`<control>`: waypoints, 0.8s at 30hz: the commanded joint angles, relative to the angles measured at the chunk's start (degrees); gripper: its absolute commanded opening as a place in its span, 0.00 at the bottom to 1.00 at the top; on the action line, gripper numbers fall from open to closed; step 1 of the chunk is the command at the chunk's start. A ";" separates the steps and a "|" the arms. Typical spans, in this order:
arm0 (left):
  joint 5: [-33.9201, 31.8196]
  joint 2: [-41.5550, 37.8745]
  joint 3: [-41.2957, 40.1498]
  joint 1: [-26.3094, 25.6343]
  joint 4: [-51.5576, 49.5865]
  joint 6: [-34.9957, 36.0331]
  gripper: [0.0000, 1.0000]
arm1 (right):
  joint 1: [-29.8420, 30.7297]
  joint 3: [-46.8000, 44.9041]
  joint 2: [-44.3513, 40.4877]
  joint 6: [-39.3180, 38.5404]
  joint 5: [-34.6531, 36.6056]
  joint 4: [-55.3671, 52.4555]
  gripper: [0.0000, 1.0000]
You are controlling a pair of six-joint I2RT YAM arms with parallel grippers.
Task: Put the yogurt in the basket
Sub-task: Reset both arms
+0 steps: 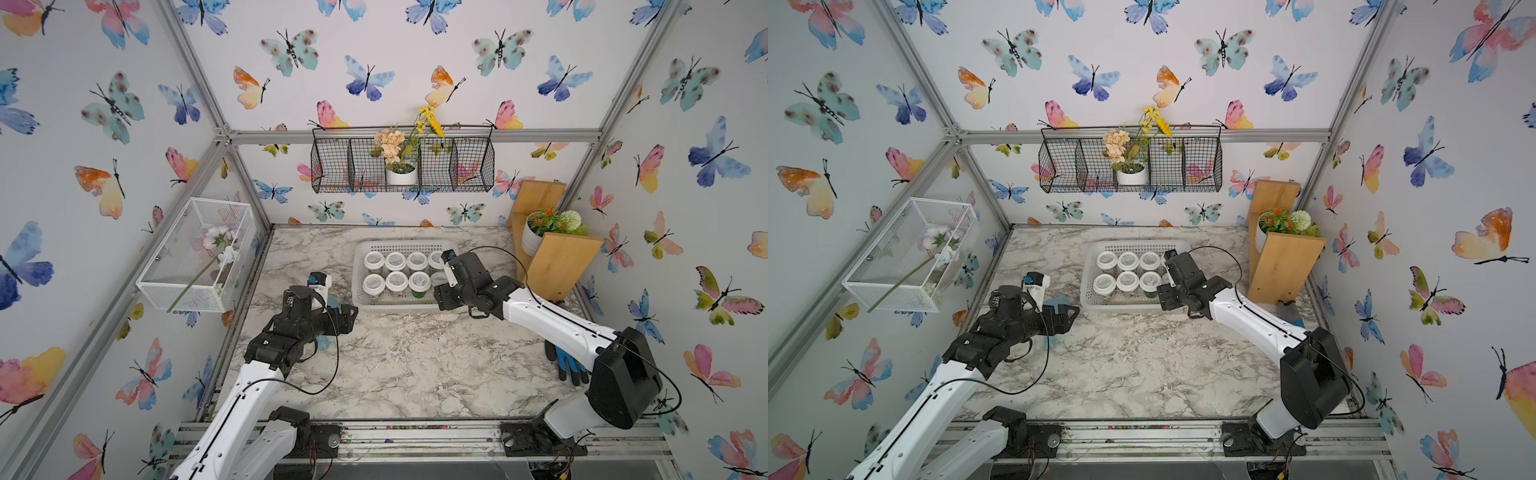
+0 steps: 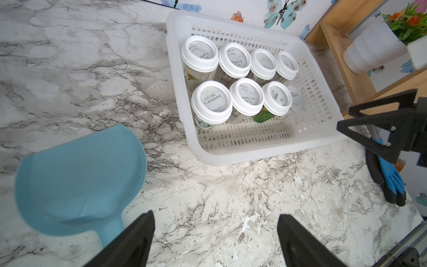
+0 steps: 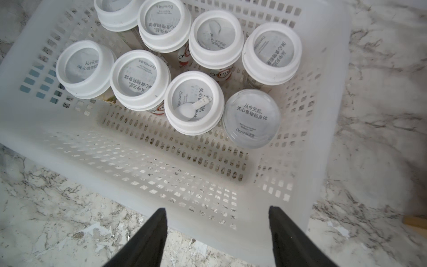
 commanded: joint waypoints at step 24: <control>-8.00 5.17 2.22 0.39 14.31 -3.49 0.99 | -0.84 6.65 -1.42 -1.67 2.74 -3.46 0.92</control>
